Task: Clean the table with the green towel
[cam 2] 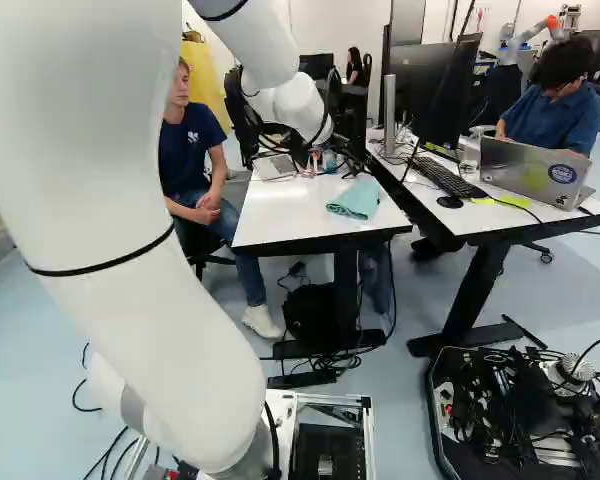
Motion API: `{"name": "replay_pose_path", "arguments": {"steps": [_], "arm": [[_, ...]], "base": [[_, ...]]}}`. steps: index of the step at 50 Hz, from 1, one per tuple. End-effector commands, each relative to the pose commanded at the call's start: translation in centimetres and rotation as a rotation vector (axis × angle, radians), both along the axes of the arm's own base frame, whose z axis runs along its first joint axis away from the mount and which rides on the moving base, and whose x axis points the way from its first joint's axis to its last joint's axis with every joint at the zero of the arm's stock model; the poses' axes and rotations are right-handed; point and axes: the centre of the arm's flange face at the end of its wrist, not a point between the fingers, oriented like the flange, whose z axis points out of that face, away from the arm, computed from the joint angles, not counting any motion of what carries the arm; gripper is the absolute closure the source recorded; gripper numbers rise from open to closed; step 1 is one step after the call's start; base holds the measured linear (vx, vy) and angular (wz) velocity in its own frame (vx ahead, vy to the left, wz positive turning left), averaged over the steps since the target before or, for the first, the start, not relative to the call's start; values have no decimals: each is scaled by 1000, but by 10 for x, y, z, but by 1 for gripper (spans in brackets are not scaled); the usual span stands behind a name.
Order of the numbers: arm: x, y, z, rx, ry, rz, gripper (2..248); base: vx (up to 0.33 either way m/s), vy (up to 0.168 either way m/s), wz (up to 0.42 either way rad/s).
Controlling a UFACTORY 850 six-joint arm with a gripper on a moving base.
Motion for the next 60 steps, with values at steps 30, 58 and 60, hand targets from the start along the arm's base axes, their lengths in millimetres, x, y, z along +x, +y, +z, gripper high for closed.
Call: {"name": "replay_pose_path", "arguments": {"steps": [30, 58, 60], "arm": [[-7, 11, -4, -8, -6, 16, 3], [-30, 31, -25, -45, -38, 49, 3], [-32, 33, -27, -49, -41, 52, 3]], "base": [[0, 0, 0], [0, 0, 0], [0, 0, 0]]}}
